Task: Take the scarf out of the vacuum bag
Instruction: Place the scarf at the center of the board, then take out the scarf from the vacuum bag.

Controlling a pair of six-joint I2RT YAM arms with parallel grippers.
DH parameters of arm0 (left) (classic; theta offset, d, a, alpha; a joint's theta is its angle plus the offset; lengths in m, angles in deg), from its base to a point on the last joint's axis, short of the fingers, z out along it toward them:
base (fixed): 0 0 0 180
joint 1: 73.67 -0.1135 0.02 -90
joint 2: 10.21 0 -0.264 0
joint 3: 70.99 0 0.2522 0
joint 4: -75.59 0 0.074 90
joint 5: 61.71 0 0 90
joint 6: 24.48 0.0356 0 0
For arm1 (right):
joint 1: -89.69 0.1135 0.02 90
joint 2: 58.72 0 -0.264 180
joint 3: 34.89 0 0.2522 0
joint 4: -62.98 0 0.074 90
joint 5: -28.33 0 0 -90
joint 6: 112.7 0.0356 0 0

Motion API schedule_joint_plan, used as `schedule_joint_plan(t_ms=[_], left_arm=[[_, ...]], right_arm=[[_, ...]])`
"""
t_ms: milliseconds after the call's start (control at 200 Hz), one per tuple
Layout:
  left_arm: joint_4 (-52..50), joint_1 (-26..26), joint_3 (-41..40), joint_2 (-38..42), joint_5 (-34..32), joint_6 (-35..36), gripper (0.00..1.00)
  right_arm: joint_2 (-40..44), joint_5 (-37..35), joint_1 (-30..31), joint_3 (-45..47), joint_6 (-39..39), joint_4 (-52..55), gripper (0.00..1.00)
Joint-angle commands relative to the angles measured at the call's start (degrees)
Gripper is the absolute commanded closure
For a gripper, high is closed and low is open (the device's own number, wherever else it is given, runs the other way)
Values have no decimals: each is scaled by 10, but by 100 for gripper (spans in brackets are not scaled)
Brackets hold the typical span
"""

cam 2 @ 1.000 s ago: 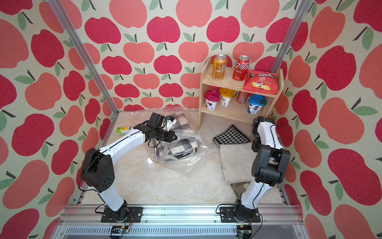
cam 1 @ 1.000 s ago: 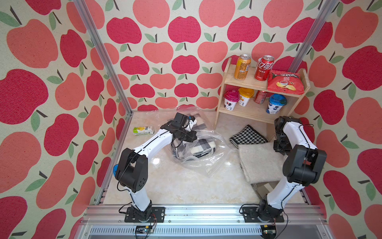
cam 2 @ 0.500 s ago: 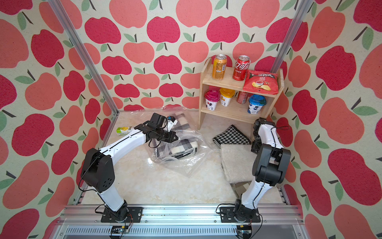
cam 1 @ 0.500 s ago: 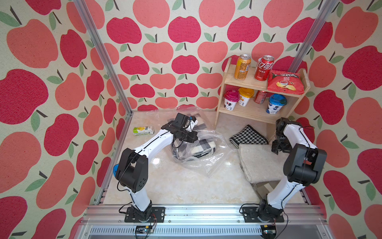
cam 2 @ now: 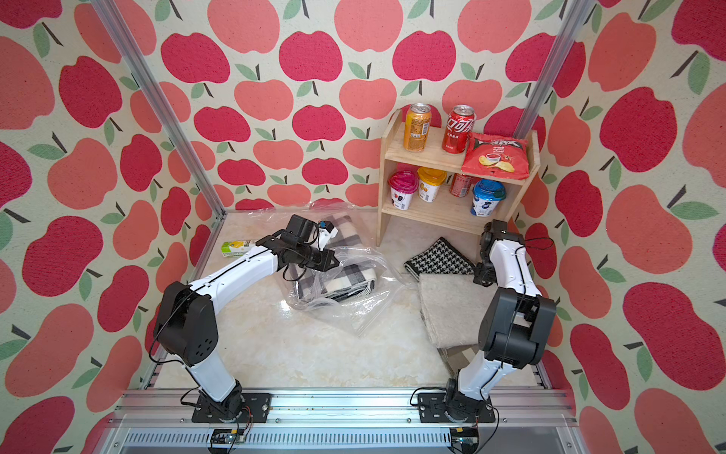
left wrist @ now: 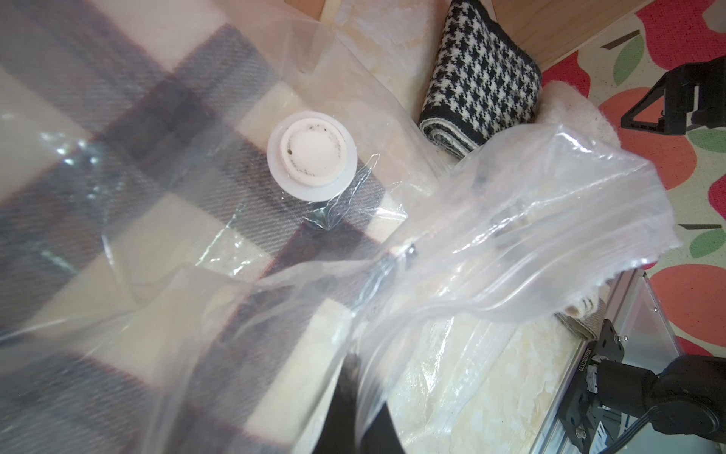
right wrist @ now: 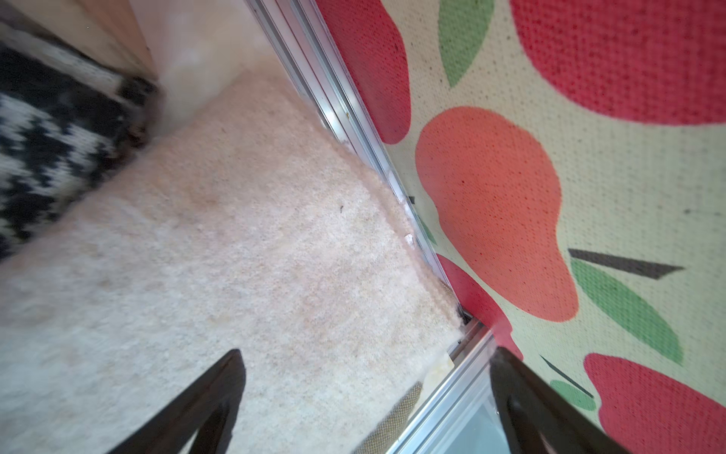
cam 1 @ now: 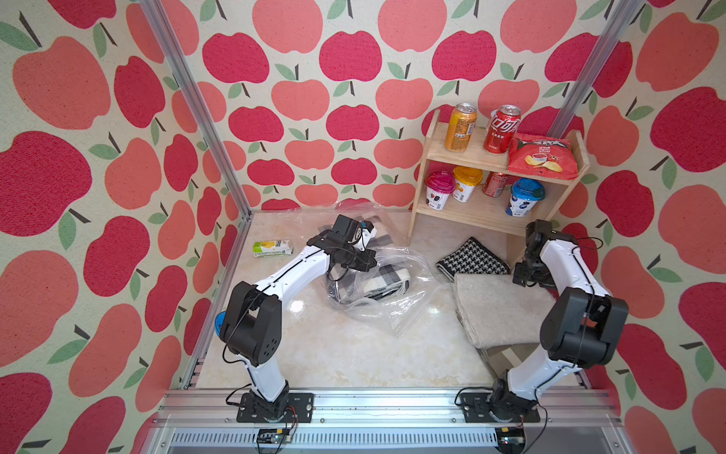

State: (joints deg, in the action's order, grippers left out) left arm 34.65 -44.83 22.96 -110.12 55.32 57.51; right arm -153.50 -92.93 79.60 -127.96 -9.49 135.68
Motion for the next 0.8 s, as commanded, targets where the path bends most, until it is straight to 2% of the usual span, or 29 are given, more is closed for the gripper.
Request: schedule_joint_plan(t_ms=[0, 95, 220, 355, 460, 590, 795], left_arm=[[11, 5, -8, 9, 6, 13, 100], [10, 6, -7, 9, 4, 14, 100], [10, 7, -8, 9, 0, 15, 100], [12, 7, -9, 9, -2, 16, 100], [15, 7, -11, 9, 2, 15, 100], [16, 8, -13, 9, 0, 17, 100], [15, 9, -13, 8, -2, 19, 100]], right_arm=[[50, 60, 19, 27, 31, -27, 0], [93, 120, 37, 54, 68, -45, 0], [161, 254, 69, 106, 122, -100, 0], [247, 330, 140, 166, 221, -182, 0], [285, 364, 215, 201, 296, -239, 0], [311, 358, 328, 251, 382, -326, 0], [308, 369, 445, 302, 457, -430, 0]])
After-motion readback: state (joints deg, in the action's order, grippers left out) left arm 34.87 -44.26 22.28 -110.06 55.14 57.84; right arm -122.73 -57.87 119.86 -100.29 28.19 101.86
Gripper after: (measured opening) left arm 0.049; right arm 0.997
